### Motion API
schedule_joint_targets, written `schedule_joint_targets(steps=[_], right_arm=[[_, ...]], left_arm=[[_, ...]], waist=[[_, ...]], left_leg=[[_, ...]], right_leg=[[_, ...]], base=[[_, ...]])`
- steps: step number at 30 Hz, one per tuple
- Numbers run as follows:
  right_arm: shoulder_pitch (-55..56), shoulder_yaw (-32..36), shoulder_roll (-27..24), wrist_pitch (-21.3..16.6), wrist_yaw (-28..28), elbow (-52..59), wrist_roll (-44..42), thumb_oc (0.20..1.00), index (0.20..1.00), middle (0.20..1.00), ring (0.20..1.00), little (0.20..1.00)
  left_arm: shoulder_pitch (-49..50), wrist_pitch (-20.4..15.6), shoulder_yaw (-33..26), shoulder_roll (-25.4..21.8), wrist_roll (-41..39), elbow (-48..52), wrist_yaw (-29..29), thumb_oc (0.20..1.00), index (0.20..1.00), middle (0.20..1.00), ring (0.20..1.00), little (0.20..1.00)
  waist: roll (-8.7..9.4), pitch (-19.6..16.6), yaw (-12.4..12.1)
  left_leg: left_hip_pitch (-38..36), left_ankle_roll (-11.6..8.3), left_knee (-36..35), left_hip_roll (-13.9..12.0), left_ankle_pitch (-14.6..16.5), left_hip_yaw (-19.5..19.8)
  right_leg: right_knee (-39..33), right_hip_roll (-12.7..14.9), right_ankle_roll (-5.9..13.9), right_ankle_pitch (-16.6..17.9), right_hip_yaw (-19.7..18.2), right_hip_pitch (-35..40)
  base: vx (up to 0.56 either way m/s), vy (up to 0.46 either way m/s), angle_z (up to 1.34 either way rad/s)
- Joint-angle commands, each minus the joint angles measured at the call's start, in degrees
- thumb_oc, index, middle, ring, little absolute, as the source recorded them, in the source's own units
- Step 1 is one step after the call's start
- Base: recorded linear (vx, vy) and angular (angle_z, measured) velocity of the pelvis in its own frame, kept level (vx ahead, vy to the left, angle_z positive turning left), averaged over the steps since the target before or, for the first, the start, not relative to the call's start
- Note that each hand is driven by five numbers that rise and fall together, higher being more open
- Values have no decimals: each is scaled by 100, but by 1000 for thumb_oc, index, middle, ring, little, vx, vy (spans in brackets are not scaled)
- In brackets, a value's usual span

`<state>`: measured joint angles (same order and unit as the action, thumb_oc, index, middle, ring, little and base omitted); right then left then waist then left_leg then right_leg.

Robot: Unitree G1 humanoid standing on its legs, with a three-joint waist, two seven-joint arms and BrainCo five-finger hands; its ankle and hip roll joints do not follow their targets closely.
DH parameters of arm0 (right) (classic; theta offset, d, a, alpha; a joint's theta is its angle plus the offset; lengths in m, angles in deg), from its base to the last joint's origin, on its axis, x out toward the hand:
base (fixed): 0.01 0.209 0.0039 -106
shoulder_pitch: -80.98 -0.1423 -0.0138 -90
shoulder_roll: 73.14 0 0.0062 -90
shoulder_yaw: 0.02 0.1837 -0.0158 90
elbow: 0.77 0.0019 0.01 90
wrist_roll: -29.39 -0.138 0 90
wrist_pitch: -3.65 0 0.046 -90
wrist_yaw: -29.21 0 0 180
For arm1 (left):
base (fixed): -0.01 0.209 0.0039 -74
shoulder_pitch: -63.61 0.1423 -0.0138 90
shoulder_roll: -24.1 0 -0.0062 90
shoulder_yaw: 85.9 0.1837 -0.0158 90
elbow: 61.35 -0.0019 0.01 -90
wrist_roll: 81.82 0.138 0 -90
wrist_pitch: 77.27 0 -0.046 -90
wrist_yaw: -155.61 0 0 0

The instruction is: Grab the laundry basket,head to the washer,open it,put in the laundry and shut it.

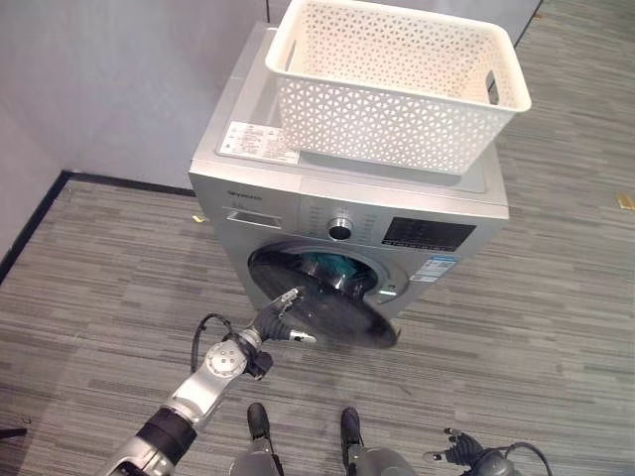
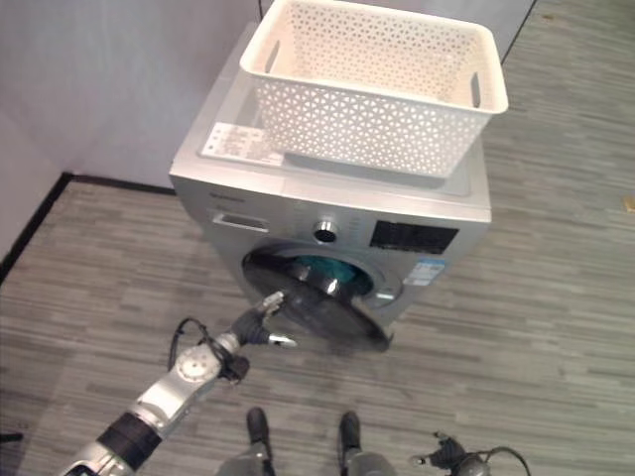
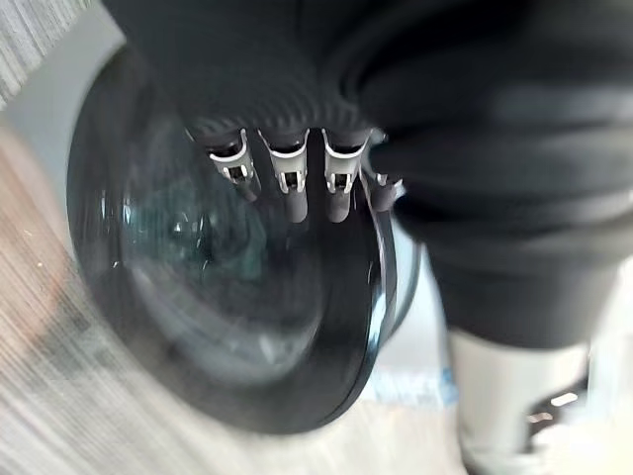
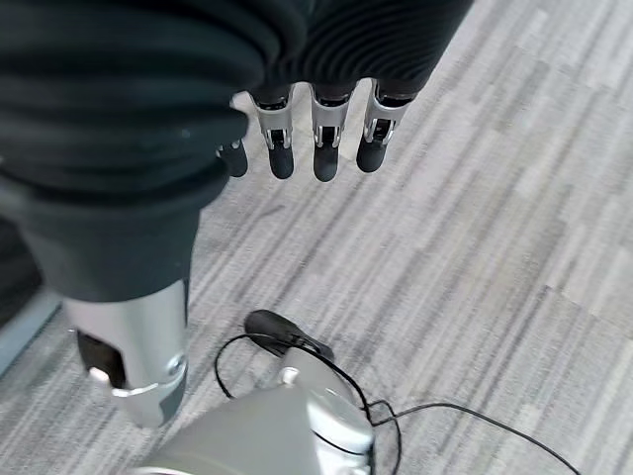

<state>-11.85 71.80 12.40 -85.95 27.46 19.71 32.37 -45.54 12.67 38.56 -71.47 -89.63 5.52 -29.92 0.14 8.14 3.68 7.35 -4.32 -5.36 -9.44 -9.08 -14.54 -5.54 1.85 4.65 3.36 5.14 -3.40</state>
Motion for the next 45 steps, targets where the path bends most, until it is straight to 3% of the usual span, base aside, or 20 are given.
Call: schedule_joint_targets(steps=[1, 6, 12, 16, 21, 24, 28, 30, 34, 42, 44, 45], right_arm=[[-77, -97, -261, -45, -14, 8, 16, 1000, 1000, 1000, 1000, 1000], [-32, -170, -356, -96, -25, 29, 89, 1000, 1000, 1000, 1000, 1000], [86, -114, -355, -164, -10, 8, 72, 1000, 1000, 1000, 1000, 1000], [42, -138, -334, -169, -23, -32, 83, 1000, 1000, 1000, 1000, 1000], [-154, -334, -391, -144, 28, 143, 78, 1000, 1000, 1000, 1000, 1000], [-215, -460, -463, -162, 48, 358, 57, 1000, 1000, 1000, 1000, 1000], [-234, -488, -532, -211, 95, 576, 40, 1000, 1000, 1000, 1000, 1000], [-254, -508, -543, -223, 105, 617, 33, 1000, 1000, 1000, 1000, 1000], [-361, -772, -616, -339, 262, 1188, -58, 1000, 1000, 1000, 1000, 1000], [-361, -772, -618, -338, 262, 1188, -58, 1000, 1000, 1000, 1000, 1000], [-378, -826, -641, -367, 288, 1377, -61, 1000, 1000, 1000, 1000, 1000], [-340, -869, -664, -411, 310, 1740, -62, 1000, 1000, 1000, 1000, 1000]], left_arm=[[-1023, -400, 634, 347, 1061, -343, -293, 1000, 1000, 1000, 1000, 1000], [-1859, -621, 1620, 482, 1536, -330, -768, 1000, 1000, 1000, 1000, 1000], [-1850, -833, 1884, 298, 1865, -329, -772, 1000, 1000, 1000, 1000, 1000], [-1762, -861, 2146, 442, 2263, -869, -794, 1000, 1000, 1000, 1000, 1000], [-1480, -678, 2450, 1175, 2965, -2758, -654, 1000, 1000, 1000, 1000, 1000], [-1726, -788, 2601, 1061, 3234, -2642, -512, 1000, 1000, 1000, 1000, 1000], [-1855, -833, 2585, 719, 3276, -2343, -378, 1000, 1000, 1000, 1000, 1000], [-1916, -823, 2581, 777, 3390, -2569, -230, 1000, 1000, 1000, 1000, 1000], [-2756, -575, 2390, 1012, 3985, -3912, 686, 1000, 1000, 1000, 1000, 1000], [-2757, -576, 2389, 1015, 3986, -3916, 688, 1000, 1000, 1000, 1000, 1000], [-2972, -485, 2182, 931, 3939, -4146, 818, 1000, 1000, 1000, 1000, 1000], [-3487, -223, 1652, 616, 3754, -4648, 1129, 1000, 1000, 1000, 1000, 1000]], waist=[[36, -14, 176], [-87, -137, 393], [-203, -201, 418], [-237, -162, 460], [-189, 26, 652], [-155, 95, 662], [-92, 210, 607], [-60, 251, 620], [164, 452, 806], [161, 447, 806], [229, 460, 868], [381, 465, 1002]], left_leg=[[202, -313, 36, -506, -146, 388], [77, -295, 36, -510, -21, 243], [43, -260, 36, -384, 115, 196], [64, -230, 36, -317, 174, 200], [170, -164, 36, -195, 286, 177], [310, -134, 36, -166, 288, 112], [451, -115, 36, -134, 280, 88], [500, -109, 36, -124, 268, 91], [761, -124, 36, -133, 218, 49], [767, -124, 36, -134, 217, 50], [846, -132, 36, -146, 205, 24], [1003, -147, 36, -198, 170, -28]], right_leg=[[54, -178, 84, -801, 64, 294], [54, -105, 169, -789, -25, 317], [54, 48, 286, -730, -27, 260], [54, 128, 322, -719, -10, 239], [54, 242, 363, -651, -77, 63], [54, 276, 395, -543, -206, -159], [54, 318, 430, -458, -226, -366], [54, 329, 436, -441, -224, -413], [54, 306, 474, -267, -332, -766], [54, 306, 474, -266, -331, -772], [54, 283, 485, -211, -377, -881], [54, 235, 511, -94, -455, -1089]], base=[[-23, 20, -7], [24, 52, -10], [40, 80, -7], [18, 69, 1], [-9, 74, 1], [-38, 69, -11], [-21, 26, -17], [-23, 23, -4], [-55, 15, -5], [-4, 0, -8], [-19, -1, -2], [-36, -12, -8]])
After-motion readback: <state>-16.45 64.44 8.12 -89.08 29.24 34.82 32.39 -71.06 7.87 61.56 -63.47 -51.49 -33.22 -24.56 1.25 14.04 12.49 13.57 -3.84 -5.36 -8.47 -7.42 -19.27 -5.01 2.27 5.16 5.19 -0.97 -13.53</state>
